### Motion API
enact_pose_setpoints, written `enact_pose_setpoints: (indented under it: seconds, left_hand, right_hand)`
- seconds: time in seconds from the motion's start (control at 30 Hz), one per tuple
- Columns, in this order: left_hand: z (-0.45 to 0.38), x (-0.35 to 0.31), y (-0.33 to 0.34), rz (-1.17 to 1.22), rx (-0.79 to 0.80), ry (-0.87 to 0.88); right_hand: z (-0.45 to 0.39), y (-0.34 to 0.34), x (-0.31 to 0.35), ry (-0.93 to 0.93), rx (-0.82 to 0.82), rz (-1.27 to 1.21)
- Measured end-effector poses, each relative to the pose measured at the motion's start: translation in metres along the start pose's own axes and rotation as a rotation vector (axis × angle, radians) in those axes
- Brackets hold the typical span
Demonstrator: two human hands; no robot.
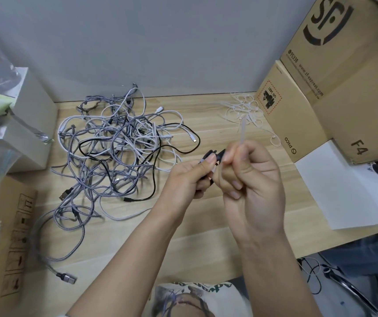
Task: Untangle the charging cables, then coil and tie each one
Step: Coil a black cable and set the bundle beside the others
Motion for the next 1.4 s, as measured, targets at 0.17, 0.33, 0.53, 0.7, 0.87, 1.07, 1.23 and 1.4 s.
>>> enact_pose_setpoints:
  seconds: [0.17, 0.33, 0.53, 0.7, 0.87, 1.07, 1.23, 1.4]
  left_hand:
    - [-0.006, -0.001, -0.007, 0.039, -0.008, -0.036]
    - [0.003, -0.003, -0.006, 0.073, 0.171, -0.114]
    - [0.012, -0.011, -0.008, -0.009, 0.18, -0.112]
    - [0.016, -0.016, -0.006, -0.084, 0.192, -0.062]
    - [0.019, -0.019, -0.007, -0.109, 0.192, -0.031]
    - [0.023, -0.019, -0.005, -0.147, 0.254, -0.015]
    - [0.026, -0.022, -0.004, -0.181, 0.335, 0.066]
    - [0.026, -0.022, -0.004, -0.285, 0.384, 0.061]
  right_hand:
    - [0.003, 0.01, 0.0, 0.005, 0.155, 0.082]
    - [-0.004, 0.005, 0.015, 0.068, 0.301, 0.173]
    - [-0.014, -0.009, 0.022, 0.17, 0.275, 0.523]
    - [-0.02, -0.014, 0.018, 0.267, 0.251, 0.694]
    - [-0.025, -0.016, 0.012, 0.276, 0.268, 0.815]
    - [-0.028, -0.022, 0.006, 0.32, 0.298, 0.902]
    - [-0.028, -0.025, 0.002, 0.433, 0.354, 0.89]
    - [-0.026, -0.029, -0.004, 0.537, 0.452, 0.865]
Point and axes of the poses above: each hand's wrist, its own z-axis away from the middle knuckle, its own y-axis out of the palm, x = y × z, the point moved 7 cm from there along -z, towards the middle knuckle, and after that the axes turned 12 degrees about -x, right-handed, at the moved point
